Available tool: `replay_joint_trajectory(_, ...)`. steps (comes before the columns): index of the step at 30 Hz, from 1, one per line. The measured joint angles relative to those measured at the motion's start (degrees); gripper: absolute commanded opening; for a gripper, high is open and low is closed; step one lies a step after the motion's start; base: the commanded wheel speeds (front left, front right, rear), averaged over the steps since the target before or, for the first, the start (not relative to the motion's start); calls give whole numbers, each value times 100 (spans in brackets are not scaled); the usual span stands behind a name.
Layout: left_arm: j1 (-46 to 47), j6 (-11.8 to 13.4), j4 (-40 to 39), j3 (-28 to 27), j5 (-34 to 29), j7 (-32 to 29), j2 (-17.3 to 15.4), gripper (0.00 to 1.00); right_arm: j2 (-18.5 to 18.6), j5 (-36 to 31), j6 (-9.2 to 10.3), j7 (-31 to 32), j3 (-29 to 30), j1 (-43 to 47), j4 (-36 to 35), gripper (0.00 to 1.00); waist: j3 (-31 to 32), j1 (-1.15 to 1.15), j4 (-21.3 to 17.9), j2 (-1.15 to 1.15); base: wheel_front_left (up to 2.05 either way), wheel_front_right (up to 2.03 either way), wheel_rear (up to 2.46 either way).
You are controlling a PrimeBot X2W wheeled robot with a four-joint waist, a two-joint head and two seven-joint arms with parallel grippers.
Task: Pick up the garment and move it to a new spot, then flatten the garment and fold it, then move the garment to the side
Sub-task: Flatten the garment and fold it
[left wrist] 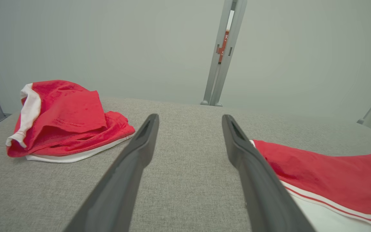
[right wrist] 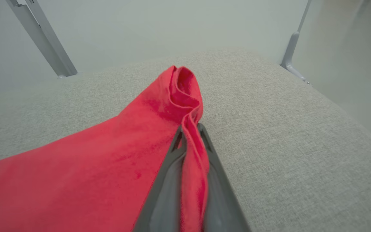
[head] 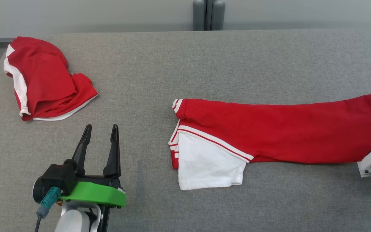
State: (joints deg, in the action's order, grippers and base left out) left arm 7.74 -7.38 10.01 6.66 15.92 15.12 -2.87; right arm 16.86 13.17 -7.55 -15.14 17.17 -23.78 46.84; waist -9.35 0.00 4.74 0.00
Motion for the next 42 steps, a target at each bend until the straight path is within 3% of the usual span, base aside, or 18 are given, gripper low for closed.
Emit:
replay_joint_trajectory(9,-187,0,4,-35,116,0,0,100,-356,338,3,2,-1210,-18,-715,0,303,0,-56,0,0,0,0)
replay_joint_trajectory(21,-194,0,-7,-70,177,0,0,100,-1241,1122,4,353,-3043,98,-1909,0,382,0,147,0,0,0,0)
replay_joint_trajectory(29,-187,0,8,44,272,0,1,100,-1395,1106,7,245,-3868,64,-1438,0,340,0,462,0,0,0,0)
replay_joint_trajectory(31,-184,0,21,74,286,0,1,100,-1397,1470,7,181,-4007,10,-1343,0,320,0,566,0,0,0,0)
replay_joint_trajectory(42,-127,0,26,74,304,0,0,100,-1401,2094,7,29,-4414,-317,-591,0,149,0,1062,0,0,0,0)
